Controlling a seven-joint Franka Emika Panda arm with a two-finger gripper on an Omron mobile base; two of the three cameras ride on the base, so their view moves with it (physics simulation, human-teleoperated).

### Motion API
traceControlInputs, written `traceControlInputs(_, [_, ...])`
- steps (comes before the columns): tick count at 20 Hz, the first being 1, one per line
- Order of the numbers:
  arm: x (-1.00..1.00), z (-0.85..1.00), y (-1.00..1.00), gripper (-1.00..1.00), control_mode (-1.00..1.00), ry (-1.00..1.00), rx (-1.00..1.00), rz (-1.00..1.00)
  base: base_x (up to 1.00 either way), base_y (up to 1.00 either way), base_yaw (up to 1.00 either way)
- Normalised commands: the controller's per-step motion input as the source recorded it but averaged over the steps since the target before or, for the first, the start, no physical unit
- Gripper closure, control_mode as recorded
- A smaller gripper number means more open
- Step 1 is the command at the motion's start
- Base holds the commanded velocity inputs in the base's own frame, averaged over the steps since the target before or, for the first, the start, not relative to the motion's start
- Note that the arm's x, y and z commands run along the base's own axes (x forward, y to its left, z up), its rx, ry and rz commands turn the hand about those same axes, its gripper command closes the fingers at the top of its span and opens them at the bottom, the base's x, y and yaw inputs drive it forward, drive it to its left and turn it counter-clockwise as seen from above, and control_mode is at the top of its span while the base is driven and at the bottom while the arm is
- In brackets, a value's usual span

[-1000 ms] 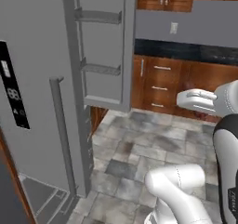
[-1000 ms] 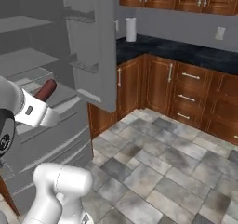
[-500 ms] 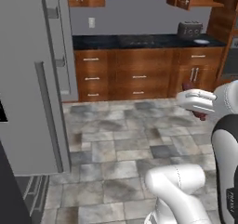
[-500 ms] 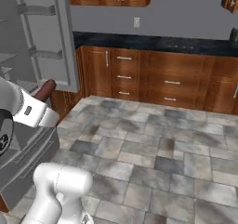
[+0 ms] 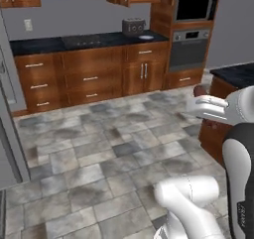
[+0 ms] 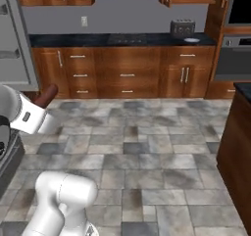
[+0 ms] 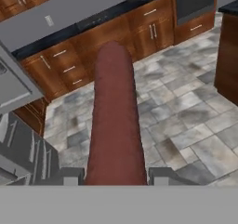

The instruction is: Move the hot dog bun to the plate on the dining table and place the condiment next to that plate. Then navigate to the fridge and take the sausage and place it on the plate as well.

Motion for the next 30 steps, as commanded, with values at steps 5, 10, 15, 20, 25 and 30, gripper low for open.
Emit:
traceControlInputs(5, [0.0,0.0,0.0,1.0,1.0,0.0,0.0,0.0,-0.1,-0.96,-0.23])
traceControlInputs(10, [0.0,0.0,0.0,1.0,1.0,0.0,0.0,0.0,-0.17,-1.0,-0.1])
traceControlInputs(15, [0.0,0.0,0.0,1.0,1.0,0.0,0.0,0.0,-0.93,-0.88,-0.06])
traceControlInputs(20, [0.0,0.0,0.0,1.0,1.0,0.0,0.0,0.0,-0.62,-0.96,-0.02])
traceControlInputs(25, [0.0,0.0,0.0,1.0,1.0,0.0,0.0,0.0,-0.03,-1.0,0.0])
traceControlInputs(30, [0.0,0.0,0.0,1.0,1.0,0.0,0.0,0.0,0.02,-1.0,0.01])
